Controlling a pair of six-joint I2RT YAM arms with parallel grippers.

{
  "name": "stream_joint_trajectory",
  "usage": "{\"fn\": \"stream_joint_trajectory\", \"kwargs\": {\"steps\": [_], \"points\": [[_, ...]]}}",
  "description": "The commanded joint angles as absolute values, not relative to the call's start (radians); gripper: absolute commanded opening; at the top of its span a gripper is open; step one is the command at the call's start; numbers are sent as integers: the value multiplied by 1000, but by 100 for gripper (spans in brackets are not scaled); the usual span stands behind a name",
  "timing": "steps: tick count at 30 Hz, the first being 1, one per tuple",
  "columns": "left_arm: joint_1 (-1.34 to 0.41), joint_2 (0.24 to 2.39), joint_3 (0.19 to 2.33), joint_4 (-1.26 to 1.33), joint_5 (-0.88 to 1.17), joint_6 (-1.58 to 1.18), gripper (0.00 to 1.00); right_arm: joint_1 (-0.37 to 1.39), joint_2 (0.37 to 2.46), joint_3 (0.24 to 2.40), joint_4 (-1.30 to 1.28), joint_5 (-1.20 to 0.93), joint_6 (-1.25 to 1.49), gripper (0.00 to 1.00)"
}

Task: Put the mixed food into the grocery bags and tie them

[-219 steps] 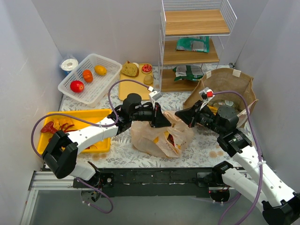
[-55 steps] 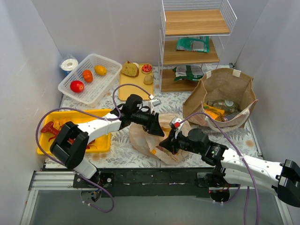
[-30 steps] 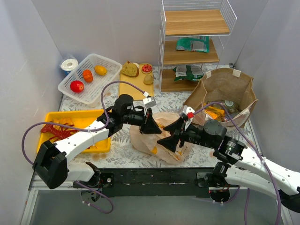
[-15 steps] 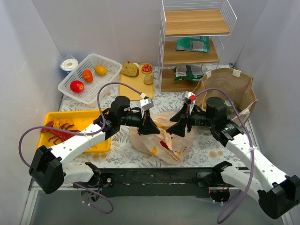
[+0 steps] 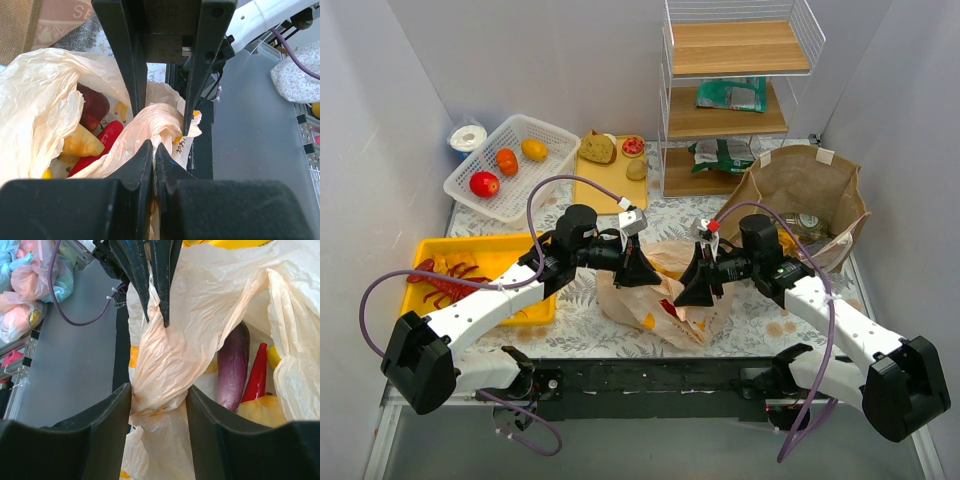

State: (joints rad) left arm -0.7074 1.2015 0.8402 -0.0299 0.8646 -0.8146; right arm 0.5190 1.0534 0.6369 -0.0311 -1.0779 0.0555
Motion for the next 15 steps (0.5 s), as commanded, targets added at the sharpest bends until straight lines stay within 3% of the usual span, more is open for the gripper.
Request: {"fn": "stream_joint_trajectory", "kwargs": {"steps": [1, 15], "points": [[-712, 1173, 834, -28, 868, -798, 0, 525, 1060, 623, 54, -1098, 54, 54], [-712, 1180, 833, -21, 870, -799, 0, 669, 1118, 658, 2, -780, 15, 49]]}}
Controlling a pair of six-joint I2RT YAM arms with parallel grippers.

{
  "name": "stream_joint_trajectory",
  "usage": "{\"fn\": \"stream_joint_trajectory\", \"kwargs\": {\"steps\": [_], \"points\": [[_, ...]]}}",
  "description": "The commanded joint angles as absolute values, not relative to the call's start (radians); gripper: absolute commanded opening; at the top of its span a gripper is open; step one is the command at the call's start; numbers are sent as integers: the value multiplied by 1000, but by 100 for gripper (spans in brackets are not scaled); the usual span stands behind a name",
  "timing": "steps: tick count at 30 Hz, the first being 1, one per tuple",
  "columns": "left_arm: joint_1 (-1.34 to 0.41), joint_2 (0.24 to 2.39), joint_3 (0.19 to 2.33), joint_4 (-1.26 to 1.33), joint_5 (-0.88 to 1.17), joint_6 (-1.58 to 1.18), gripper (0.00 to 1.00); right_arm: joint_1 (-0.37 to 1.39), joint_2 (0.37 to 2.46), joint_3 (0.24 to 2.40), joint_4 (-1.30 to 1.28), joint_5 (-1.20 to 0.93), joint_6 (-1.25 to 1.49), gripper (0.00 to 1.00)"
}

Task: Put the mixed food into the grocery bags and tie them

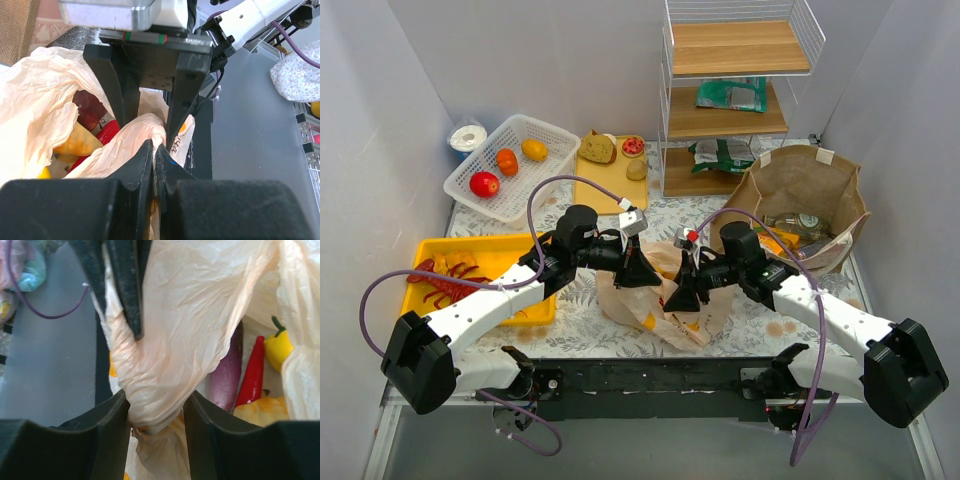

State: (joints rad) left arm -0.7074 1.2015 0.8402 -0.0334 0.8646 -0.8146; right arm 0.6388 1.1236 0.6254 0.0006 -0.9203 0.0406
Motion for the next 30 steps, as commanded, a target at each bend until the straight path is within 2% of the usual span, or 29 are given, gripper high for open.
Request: {"fn": "stream_joint_trajectory", "kwargs": {"steps": [1, 3, 6, 7, 11, 18, 22, 25, 26, 29, 30], "points": [[-712, 1180, 834, -21, 868, -801, 0, 675, 1105, 657, 2, -755, 15, 47], [-712, 1181, 834, -20, 868, -801, 0, 686, 1091, 649, 9, -683, 24, 43], [-712, 1181, 833, -20, 862, -801, 0, 718, 1051, 650, 6, -551, 35, 30], [-712, 1180, 834, -21, 859, -799, 0, 729, 1026, 653, 2, -511, 34, 21], [-712, 1175, 833, -25, 827, -796, 0, 778, 954, 652, -44, -286, 43, 1], [-715, 1206, 850, -6, 792, -848, 0, 893, 847, 614, -23, 61, 12, 1], [-719, 1227, 883, 17, 727, -830, 0, 899, 888, 650, -64, 37, 3, 1], [-719, 1233, 914, 9, 700, -810, 14, 900, 917, 681, -90, 6, -29, 1], [-721, 1230, 920, 6, 690, -802, 23, 900, 922, 686, -92, -23, -31, 1], [-726, 1215, 943, -29, 646, -752, 31, 900, 927, 696, -110, -55, -20, 1], [-727, 1204, 948, -41, 641, -740, 39, 900, 927, 704, -118, -72, -17, 1]]}}
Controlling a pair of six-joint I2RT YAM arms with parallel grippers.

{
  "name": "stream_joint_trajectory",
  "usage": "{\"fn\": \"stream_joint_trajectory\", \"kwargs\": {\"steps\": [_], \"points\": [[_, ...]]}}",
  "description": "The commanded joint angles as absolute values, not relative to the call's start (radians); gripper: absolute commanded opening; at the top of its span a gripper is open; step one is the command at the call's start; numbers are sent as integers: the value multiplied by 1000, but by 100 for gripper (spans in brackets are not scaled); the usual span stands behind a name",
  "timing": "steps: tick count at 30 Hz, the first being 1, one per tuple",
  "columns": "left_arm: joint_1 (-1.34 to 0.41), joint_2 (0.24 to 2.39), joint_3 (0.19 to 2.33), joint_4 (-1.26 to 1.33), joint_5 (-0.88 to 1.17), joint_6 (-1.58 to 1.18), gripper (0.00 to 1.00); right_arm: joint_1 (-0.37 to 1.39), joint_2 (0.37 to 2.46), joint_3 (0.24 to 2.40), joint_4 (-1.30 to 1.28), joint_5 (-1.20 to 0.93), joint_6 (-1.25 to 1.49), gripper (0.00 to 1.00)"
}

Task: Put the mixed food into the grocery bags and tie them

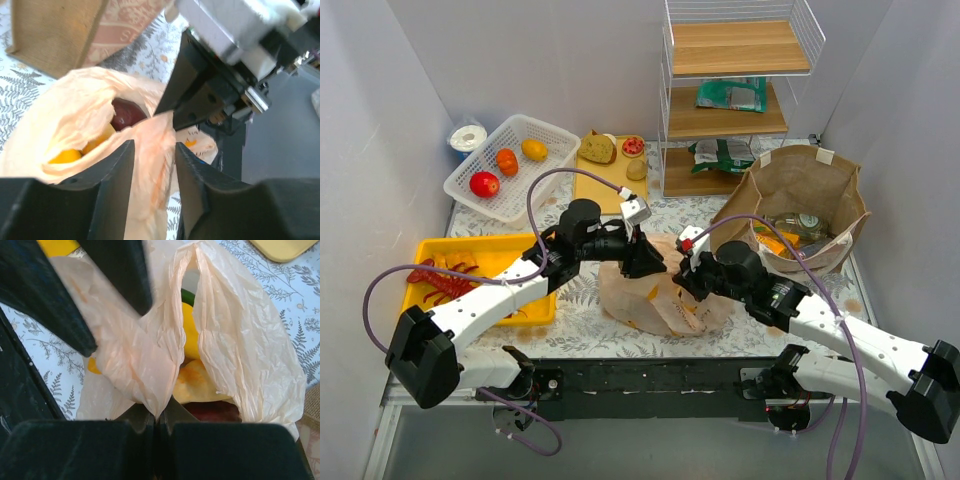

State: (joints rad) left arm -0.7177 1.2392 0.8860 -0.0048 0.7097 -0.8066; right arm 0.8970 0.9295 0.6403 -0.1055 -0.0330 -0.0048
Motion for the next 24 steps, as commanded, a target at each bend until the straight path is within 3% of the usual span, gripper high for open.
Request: {"fn": "stream_joint_trajectory", "kwargs": {"steps": [1, 5, 17, 20, 22, 23, 24], "points": [[-730, 1198, 951, -43, 638, -714, 43, 900, 927, 707, -123, -81, -12, 1], [-784, 1198, 969, -72, 588, -654, 57, 900, 930, 722, -138, -120, -8, 1], [-842, 1313, 1022, -169, 538, -595, 60, 900, 933, 747, -163, -184, -8, 1], [-848, 1322, 1020, -186, 511, -584, 58, 900, 925, 747, -170, -186, -12, 1], [-854, 1322, 1019, -201, 489, -574, 52, 900, 916, 749, -176, -183, -12, 1], [-859, 1324, 1019, -201, 470, -571, 47, 900, 913, 749, -186, -183, -15, 1], [-862, 1321, 1017, -201, 462, -571, 35, 900, 908, 747, -187, -178, -18, 1]]}}
